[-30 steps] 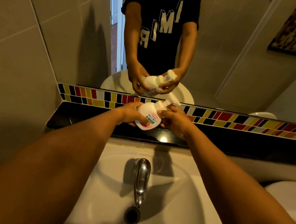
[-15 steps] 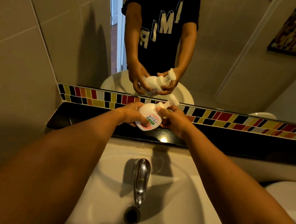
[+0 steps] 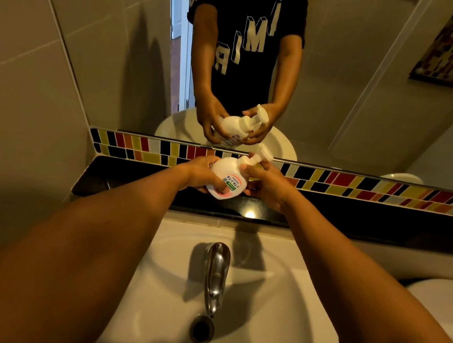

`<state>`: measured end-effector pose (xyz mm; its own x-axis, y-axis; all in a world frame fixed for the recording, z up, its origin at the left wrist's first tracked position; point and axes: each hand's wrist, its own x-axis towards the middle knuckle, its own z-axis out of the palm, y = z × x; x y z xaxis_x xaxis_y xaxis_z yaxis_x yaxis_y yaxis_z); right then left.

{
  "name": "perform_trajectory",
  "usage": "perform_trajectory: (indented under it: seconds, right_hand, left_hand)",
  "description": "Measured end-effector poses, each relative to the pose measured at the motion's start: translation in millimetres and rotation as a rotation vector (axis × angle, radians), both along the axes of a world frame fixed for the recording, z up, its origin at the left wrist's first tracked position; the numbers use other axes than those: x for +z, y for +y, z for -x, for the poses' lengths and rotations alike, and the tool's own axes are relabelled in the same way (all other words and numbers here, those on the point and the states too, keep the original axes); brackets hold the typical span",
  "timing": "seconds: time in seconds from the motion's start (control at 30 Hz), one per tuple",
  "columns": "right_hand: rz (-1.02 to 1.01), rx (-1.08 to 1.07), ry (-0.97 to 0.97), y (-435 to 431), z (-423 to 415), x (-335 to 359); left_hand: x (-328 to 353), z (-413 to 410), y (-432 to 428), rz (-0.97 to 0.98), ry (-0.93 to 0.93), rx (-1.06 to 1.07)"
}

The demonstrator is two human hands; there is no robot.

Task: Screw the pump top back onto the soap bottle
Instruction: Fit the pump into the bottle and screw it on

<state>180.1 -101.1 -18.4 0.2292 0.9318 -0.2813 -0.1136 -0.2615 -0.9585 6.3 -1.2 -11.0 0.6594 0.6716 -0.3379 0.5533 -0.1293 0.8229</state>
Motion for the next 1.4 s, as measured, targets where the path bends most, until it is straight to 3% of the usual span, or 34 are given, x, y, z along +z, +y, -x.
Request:
perform_trajectory:
  seconds: [1.4]
  right_hand:
    - [0.039, -0.03, -0.018, -6, 6, -1]
  left_hand:
    - [-6, -1, -2, -0.002, 0.057, -0.043]
